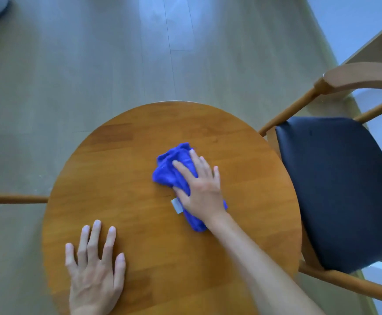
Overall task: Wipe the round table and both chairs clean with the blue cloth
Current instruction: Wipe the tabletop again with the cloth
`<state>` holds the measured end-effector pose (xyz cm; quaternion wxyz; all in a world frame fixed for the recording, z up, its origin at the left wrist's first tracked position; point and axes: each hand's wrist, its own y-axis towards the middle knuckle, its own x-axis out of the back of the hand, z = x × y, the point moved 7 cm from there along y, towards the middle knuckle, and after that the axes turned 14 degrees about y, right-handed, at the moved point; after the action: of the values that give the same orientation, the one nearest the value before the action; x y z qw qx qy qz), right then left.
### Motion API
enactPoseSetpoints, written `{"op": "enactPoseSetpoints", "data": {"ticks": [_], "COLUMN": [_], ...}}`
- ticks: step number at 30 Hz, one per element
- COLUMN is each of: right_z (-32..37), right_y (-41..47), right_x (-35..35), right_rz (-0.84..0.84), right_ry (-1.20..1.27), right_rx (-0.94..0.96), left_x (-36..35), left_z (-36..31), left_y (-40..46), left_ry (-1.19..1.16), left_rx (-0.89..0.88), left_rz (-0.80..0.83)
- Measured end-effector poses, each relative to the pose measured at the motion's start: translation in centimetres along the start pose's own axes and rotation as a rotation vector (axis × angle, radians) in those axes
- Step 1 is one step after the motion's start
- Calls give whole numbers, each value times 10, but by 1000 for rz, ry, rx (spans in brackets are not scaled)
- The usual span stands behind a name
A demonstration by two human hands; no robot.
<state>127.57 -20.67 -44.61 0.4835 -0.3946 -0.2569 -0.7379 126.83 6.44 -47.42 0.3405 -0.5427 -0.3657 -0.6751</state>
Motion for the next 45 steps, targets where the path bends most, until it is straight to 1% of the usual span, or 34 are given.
{"op": "enactPoseSetpoints", "data": {"ticks": [2, 4, 6, 7, 8, 10, 12, 13, 14, 16, 18, 19, 20, 21, 24, 25, 26, 27, 28, 29, 32, 34, 35, 37, 39, 40, 41, 43, 45], "right_z": [-70, -113, -112, -93, -65, 7, 70, 89, 96, 86, 48, 23, -3, -31, -100, -109, -106, -91, -65, -32, 68, 106, 114, 115, 112, 111, 111, 109, 103], "right_y": [14, 18, 19, 21, 24, 20, -11, -34, -60, -111, -151, -160, -160, -153, -112, -96, -80, -67, -57, -54, -96, -139, -155, -172, -173, -171, -167, -162, -157], "right_x": [50, 81, 76, 63, 45, 0, -42, -55, -62, -57, -33, -15, 6, 28, 71, 74, 70, 62, 49, 32, -29, -54, -58, -49, -33, -25, -21, -21, -10], "right_rz": [-143, -307, -406, -419, -398, -274, -119, -51, 10, 127, 204, 208, 172, 94, -226, -308, -354, -363, -343, -304, -85, 77, 131, 154, 98, 76, 101, 236, 285], "right_ry": [-9, 51, 62, 48, 51, 60, 58, 79, 103, 111, 73, 65, 59, 52, 48, 55, 65, 57, 44, 34, 67, 93, 81, 29, 3, -13, -11, 49, 225], "right_rx": [-292, -517, -661, -670, -611, -343, -70, 20, 81, 157, 232, 232, 185, 85, -389, -531, -622, -633, -575, -471, -154, -60, -49, -116, -235, -295, -348, -442, -532], "left_x": [-2, -4, -5, -5, -5, -2, 1, 3, 5, 7, 7, 7, 7, 6, 4, 3, 2, 1, 1, 2, 7, 13, 17, 28, 42, 45, 46, 48, 56], "left_z": [1, 2, 0, -1, 0, 1, 2, 1, 1, 2, 1, 0, 0, -1, -2, -2, -2, -2, -2, -1, 5, 10, 11, 14, 15, 13, 9, -1, -7], "left_y": [0, 0, -1, -2, -1, -1, 0, 0, 1, 2, 3, 3, 2, 1, 0, 0, 0, -1, -1, 0, 4, 7, 7, 5, -2, -8, -14, -27, -31], "left_ry": [0, -2, 3, -1, -9, -13, -12, -15, -20, -35, -40, -40, -40, -42, -45, -44, -45, -52, -66, -86, -211, -275, -282, -259, -277, -329, -418, -600, -725], "left_rx": [10, 17, 8, 0, -5, -6, -6, -6, -7, -7, -10, -10, -12, -15, -24, -26, -30, -35, -35, -30, 36, 65, 64, 75, 130, 160, 196, 261, 319], "left_rz": [8, 20, 48, 62, 75, 96, 119, 129, 140, 169, 198, 210, 220, 228, 229, 226, 223, 224, 230, 242, 296, 367, 412, 463, 500, 554, 629, 805, 899]}}
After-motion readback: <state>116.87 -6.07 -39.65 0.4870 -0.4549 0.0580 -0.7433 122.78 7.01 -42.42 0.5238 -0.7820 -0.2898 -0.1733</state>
